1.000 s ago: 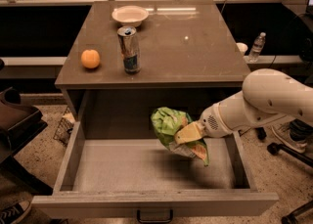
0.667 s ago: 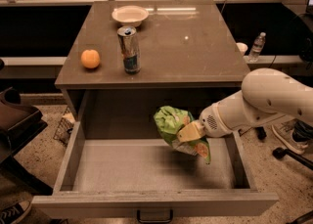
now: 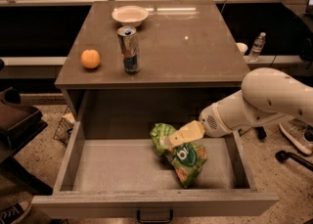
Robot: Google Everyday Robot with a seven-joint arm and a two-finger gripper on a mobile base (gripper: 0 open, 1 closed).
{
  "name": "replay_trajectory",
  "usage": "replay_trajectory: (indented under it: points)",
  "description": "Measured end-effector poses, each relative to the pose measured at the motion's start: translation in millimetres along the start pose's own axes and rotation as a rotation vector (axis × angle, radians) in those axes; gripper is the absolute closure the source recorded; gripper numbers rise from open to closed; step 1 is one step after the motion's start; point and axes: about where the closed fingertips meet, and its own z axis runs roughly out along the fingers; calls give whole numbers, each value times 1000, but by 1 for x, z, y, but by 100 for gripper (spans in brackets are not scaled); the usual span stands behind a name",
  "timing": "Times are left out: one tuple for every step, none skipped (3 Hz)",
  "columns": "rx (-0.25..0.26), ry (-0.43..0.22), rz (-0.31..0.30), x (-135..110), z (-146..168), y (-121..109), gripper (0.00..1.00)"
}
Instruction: Place green rice chip bag into top drawer
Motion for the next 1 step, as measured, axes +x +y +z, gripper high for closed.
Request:
replay_trajectory:
  points:
    - [0, 0, 0, 0, 0, 0, 0]
